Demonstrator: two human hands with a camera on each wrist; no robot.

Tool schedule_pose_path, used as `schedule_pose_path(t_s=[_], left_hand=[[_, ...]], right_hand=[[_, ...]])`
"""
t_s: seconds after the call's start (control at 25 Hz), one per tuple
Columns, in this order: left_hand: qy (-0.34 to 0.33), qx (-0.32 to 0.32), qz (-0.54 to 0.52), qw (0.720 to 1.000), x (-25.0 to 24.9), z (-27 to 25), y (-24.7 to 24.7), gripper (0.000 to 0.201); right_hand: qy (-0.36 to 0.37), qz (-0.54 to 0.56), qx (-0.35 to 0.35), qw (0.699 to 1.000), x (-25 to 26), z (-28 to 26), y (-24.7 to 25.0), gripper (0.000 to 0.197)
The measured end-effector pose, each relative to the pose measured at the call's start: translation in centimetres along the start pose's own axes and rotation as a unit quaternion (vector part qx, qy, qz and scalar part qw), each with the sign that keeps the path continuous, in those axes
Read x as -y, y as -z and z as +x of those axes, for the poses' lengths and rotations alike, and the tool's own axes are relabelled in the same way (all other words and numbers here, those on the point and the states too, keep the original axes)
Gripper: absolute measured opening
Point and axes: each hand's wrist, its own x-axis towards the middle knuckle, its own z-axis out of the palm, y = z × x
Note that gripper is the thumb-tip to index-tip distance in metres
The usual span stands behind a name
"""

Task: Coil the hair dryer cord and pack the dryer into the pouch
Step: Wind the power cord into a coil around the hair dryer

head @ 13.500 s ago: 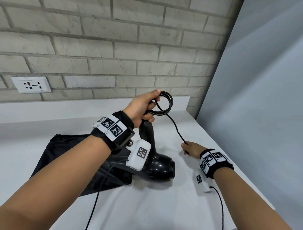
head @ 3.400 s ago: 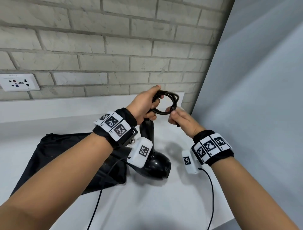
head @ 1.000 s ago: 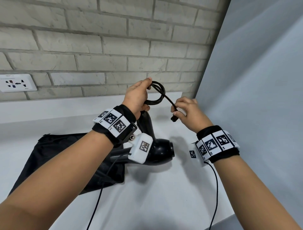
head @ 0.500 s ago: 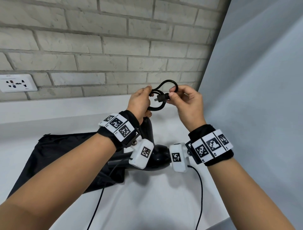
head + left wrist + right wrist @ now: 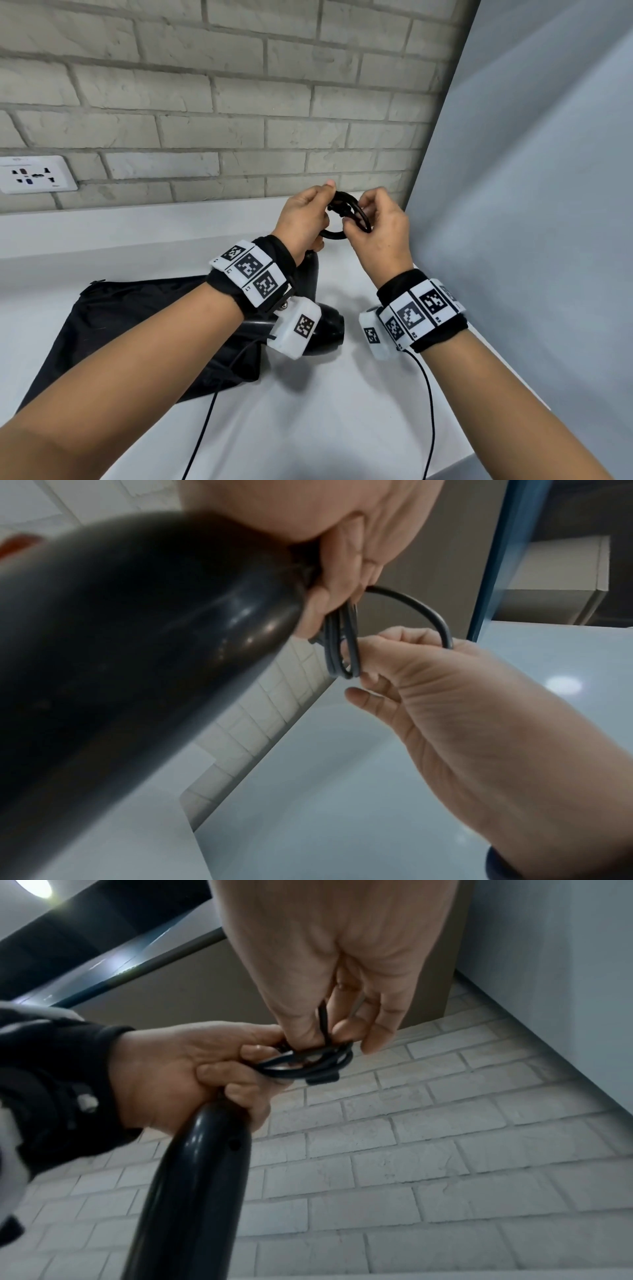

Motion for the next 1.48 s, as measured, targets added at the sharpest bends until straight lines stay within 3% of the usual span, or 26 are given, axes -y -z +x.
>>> schedule_pose_path(t_s=[0.08,0.2,0.32,0.48,0.64,0.76,0.96,1.12,1.36,1.48], left_hand=[[0.012,0.029,-0.003,0.999,-0.2,-0.2,0.0,0.030],[0.044,0.074,-0.008,0.996,-0.2,-0.4,0.2,0.031],[0.064,0.091,-0.021,0.994,-0.3,-0.4,0.4,0.031],[0.063,0.088,-0.012,0.994,-0.9,-0.3,0.4,0.038],[0.065,0.084,-0.004,0.994,-1.1,0.0,0.5,0.041],[0.066,0.082,-0.017,0.994,-1.4,0.1,1.0,0.043],[0.058,0.081,-0.017,0.995,-1.7,-0.3,1.1,0.042],[0.048,0.057,0.013,0.997,-1.3,-0.6,0.2,0.037],[0.021,0.053,0.013,0.998,-0.9,-0.3,0.2,0.029],[0.015,0.073,0.016,0.997,-0.8,-0.5,0.4,0.030]], right_hand=[[0.000,0.036,-0.009,0.999,-0.4,-0.2,-0.2,0.035],[-0.042,0.180,0.085,0.979,-0.6,0.0,-0.4,0.050],[-0.053,0.259,0.172,0.949,-0.5,0.4,0.1,0.048],[-0.035,0.263,0.248,0.932,-1.1,0.5,1.1,0.042],[-0.016,0.205,0.263,0.943,-1.7,0.2,1.5,0.032],[-0.019,0.127,0.287,0.949,-2.6,-0.3,1.8,0.012],[-0.109,0.025,0.243,0.964,-6.5,-0.3,2.8,0.029],[-0.112,-0.054,0.294,0.948,-6.2,-0.2,2.5,0.028],[-0.090,0.119,0.299,0.943,-3.5,-0.3,2.3,0.019],[-0.090,0.144,0.292,0.941,-3.3,-0.2,2.3,0.027]])
